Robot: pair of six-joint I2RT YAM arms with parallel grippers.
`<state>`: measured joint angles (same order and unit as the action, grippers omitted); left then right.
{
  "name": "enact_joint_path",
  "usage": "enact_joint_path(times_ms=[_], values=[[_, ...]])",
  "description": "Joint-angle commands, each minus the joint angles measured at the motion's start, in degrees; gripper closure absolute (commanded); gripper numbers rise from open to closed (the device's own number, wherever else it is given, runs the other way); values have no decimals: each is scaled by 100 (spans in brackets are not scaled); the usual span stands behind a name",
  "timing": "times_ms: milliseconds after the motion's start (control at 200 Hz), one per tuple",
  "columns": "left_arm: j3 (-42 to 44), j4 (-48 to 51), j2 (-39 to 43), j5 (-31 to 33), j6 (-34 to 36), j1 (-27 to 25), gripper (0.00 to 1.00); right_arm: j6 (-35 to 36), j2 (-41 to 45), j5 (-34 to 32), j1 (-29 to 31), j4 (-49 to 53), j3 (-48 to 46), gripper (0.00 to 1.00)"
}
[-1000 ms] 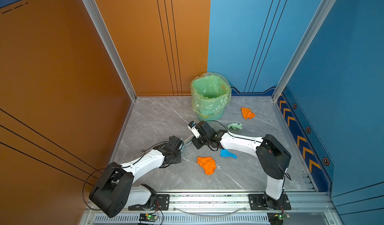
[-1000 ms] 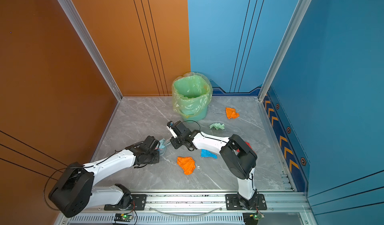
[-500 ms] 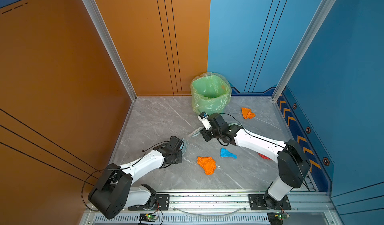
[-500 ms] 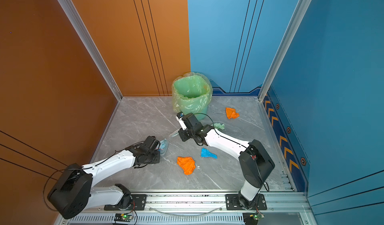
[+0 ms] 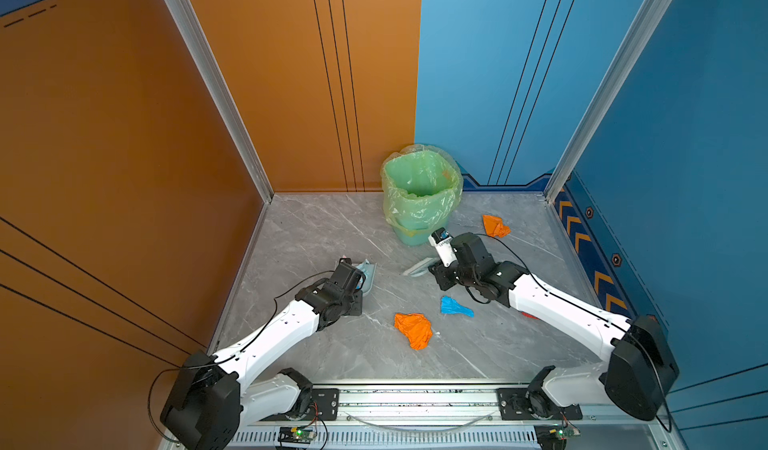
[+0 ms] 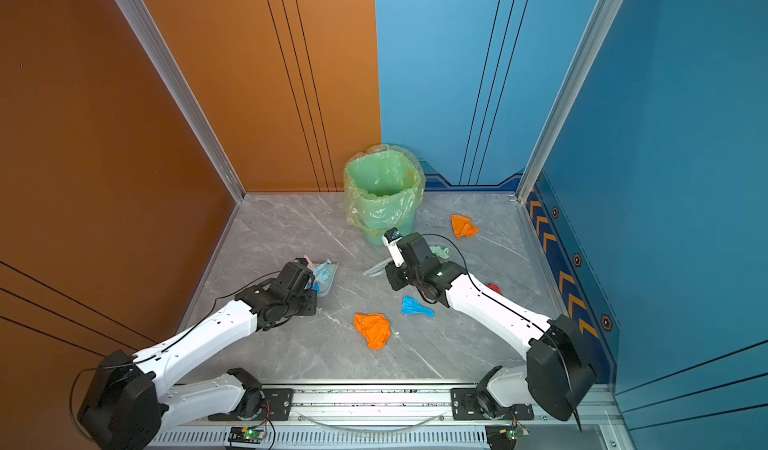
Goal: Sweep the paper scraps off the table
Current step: 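Lift the filled dustpan with the left gripper while the right gripper draws the brush back, then carry the dustpan up over the bin rim with the left gripper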
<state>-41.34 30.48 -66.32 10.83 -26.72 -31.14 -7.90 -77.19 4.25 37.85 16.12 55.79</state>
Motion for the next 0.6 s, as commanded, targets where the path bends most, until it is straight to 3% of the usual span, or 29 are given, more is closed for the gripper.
enact_joint_path(times_ms=[0, 596], values=[[-518, 661, 61, 168, 300, 29, 92, -89, 416, -42, -132, 256, -246, 100], [-2789, 1810, -572, 233, 1160, 506, 91, -160, 2298, -423, -602, 968, -1078, 100]])
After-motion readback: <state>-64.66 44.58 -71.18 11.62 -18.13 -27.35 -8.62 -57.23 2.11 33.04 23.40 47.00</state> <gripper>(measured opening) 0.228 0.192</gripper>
